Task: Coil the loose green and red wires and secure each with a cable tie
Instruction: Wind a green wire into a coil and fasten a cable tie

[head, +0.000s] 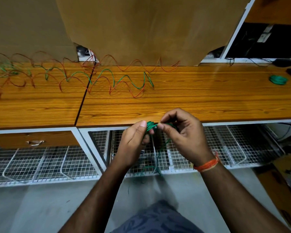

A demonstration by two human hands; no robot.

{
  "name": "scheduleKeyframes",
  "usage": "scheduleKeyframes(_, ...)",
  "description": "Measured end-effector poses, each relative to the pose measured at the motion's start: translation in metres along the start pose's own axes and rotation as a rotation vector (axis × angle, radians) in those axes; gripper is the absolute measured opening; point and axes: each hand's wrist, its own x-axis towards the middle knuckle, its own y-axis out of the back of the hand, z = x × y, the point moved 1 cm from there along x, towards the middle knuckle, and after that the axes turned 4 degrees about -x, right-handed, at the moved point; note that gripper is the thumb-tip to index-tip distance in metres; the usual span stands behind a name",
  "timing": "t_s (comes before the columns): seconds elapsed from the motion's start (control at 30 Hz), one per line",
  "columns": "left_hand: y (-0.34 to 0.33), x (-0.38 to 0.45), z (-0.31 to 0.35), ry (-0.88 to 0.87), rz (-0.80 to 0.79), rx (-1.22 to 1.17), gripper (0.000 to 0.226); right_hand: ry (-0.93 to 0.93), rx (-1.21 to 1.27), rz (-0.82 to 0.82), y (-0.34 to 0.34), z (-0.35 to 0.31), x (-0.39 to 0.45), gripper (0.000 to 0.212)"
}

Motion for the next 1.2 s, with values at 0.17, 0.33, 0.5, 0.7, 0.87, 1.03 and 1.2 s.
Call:
scheduleKeyframes(0.17,-0.013,0.002,0.005,0.013,-0.062,-0.014,0.032,-0.023,0.006,0.039,0.006,0.018,0.002,0.013)
scheduleKeyframes(0.33,-0.028,0.008,0.004,0.122,-0.090,-0.210,0.030,-0.051,-0.033,0.046,0.013,0.031,-0.001,0.014)
scheduleKeyframes(0.5,-0.058,0.022,0.002,0.145,-0.086,-0.269,0.031,0.002,-0.193,-0.066,0.036,0.049,-0.002,0.031)
scheduleKeyframes(0.7,-0.113,0.040,0.001,0.181,-0.099,-0.385,0.034,-0.009,-0.271,-0.004,0.078,0.070,0.003,0.040)
scheduleKeyframes(0.87,-0.147,0.048,-0.011,0.143,-0.049,-0.384,0.036,-0.038,-0.234,-0.019,0.110,0.088,0.003,0.046)
scheduleKeyframes(1.03,-0.179,0.053,-0.019,0.130,0.029,-0.364,0.035,-0.027,-0.157,-0.088,0.141,0.099,0.003,0.046)
scheduleKeyframes(1.2,-0.205,0.056,-0.028,0.220,0.121,-0.466,0.030,-0.058,0.023,-0.202,0.163,0.110,-0.001,0.031)
